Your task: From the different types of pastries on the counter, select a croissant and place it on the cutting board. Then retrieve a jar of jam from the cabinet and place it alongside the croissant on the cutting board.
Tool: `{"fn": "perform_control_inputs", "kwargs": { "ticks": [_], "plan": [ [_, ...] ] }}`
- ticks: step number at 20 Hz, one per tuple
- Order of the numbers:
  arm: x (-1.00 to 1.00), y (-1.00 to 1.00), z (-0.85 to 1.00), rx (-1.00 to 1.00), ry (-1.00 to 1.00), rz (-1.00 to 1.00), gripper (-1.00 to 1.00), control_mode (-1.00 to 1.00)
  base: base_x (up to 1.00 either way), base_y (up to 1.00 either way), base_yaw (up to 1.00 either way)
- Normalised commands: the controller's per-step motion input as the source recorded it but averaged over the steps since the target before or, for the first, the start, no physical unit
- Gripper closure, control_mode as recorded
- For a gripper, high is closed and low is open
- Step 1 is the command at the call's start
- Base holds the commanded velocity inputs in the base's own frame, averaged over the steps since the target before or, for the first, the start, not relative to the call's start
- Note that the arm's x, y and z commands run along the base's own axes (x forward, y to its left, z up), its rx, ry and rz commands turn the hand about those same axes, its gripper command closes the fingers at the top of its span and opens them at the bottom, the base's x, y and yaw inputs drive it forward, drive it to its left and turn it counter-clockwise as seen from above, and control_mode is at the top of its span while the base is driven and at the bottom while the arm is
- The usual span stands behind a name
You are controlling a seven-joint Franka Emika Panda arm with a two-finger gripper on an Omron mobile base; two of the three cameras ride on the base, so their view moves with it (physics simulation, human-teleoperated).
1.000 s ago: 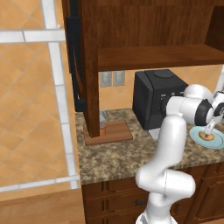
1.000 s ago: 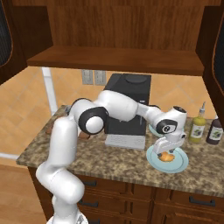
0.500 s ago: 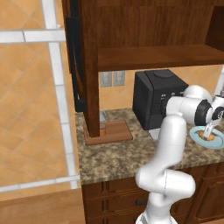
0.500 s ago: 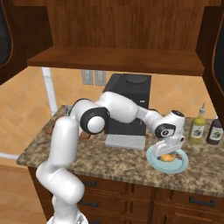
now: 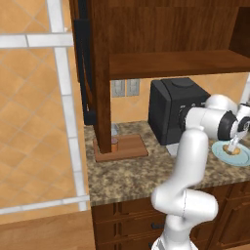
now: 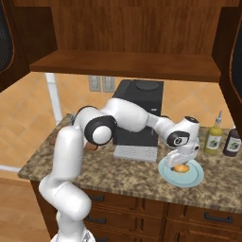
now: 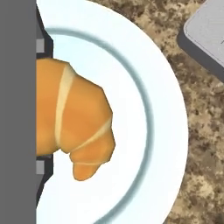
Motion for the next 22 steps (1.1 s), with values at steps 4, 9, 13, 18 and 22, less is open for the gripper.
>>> {"fn": "perform_control_inputs", "kwargs": {
  "ticks": [4, 9, 13, 18, 22],
  "plan": [
    [-0.35, 0.13, 1.00, 0.03, 0.01, 0.00, 1.00, -1.00, 0.00, 0.00, 0.00],
    [-0.46, 0.84, 0.62, -0.01, 0.00, -0.01, 1.00, -1.00, 0.00, 0.00, 0.00],
    [-0.61, 1.00, 0.00, -0.05, 0.00, -0.15, 1.00, -1.00, 0.00, 0.00, 0.00],
    [-0.53, 1.00, -0.05, -0.07, 0.00, -0.19, 1.00, -1.00, 0.00, 0.00, 0.00],
    [-0.23, 1.00, 0.19, -0.09, -0.05, -0.22, 1.00, -1.00, 0.00, 0.00, 0.00]
  ]
}}
